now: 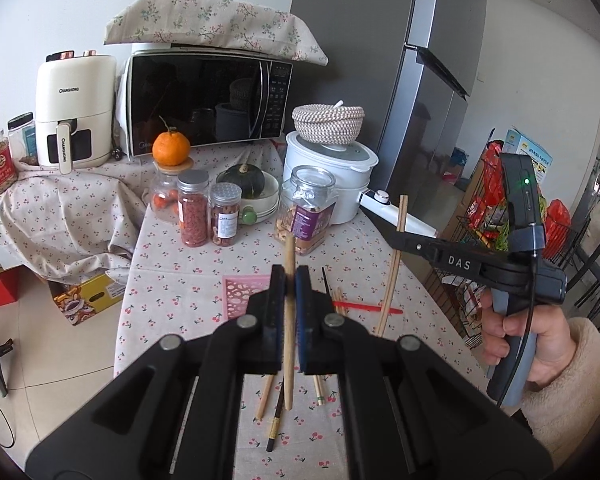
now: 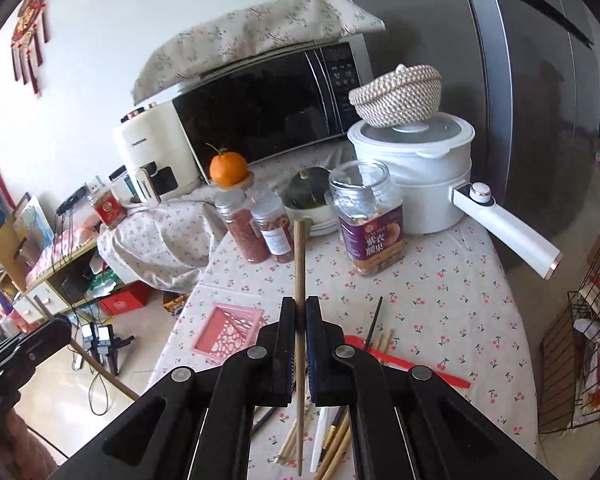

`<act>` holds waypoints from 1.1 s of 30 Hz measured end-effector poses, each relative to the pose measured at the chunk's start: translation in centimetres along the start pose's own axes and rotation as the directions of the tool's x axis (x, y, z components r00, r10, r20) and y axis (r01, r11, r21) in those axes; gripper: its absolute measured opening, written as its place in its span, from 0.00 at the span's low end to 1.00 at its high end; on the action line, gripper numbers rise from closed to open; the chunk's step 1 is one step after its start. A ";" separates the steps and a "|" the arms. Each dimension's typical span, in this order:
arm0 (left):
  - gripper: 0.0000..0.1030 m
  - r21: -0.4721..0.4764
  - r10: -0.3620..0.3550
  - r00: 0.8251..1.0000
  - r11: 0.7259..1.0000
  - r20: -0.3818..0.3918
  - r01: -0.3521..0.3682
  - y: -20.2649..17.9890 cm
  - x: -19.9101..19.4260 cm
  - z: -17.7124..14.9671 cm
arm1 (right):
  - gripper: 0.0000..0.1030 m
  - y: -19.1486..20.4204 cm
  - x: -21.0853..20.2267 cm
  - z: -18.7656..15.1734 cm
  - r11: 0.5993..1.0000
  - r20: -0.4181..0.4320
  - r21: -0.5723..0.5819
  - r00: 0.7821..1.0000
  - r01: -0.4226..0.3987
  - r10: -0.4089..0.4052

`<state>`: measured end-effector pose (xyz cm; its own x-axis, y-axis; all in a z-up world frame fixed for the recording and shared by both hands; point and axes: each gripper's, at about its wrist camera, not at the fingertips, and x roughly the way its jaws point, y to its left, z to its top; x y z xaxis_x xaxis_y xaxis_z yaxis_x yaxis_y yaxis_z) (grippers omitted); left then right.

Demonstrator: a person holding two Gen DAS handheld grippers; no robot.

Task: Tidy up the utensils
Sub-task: 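Drop the chopstick into the pink basket with the left tool while the right tool carries its chopstick over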

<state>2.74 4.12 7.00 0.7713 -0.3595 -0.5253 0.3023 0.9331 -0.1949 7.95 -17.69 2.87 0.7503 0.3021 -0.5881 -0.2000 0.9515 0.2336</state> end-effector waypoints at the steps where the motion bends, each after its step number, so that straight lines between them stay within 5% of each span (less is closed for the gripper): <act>1: 0.05 -0.001 -0.005 1.000 1.000 0.017 0.005 -0.1 -0.4 0.3 | 0.04 0.6 -0.8 0.2 1.000 0.018 -0.011 1.000 -0.014 0.014; 7: 0.05 -0.004 0.029 0.987 1.000 0.157 -0.029 0.0 -2.3 1.9 | 0.04 3.0 -3.8 0.6 0.997 0.136 -0.055 0.989 -0.050 0.057; 17: 0.05 -0.006 0.130 0.924 0.991 0.360 -0.137 1.1 -0.1 2.9 | 0.04 4.6 -2.8 2.6 0.994 0.276 -0.058 0.955 -0.095 0.107; 33: 0.06 -0.025 0.169 0.976 0.986 0.135 -0.167 4.0 8.8 2.0 | 0.05 5.0 1.0 2.6 0.994 0.304 -0.016 0.946 -0.112 0.111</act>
<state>11.86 4.64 3.28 0.8796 -0.1947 -0.4341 0.1553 0.9799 -0.1249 9.33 -12.79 5.43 0.8793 0.3742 -0.2947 -0.2929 0.9126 0.2851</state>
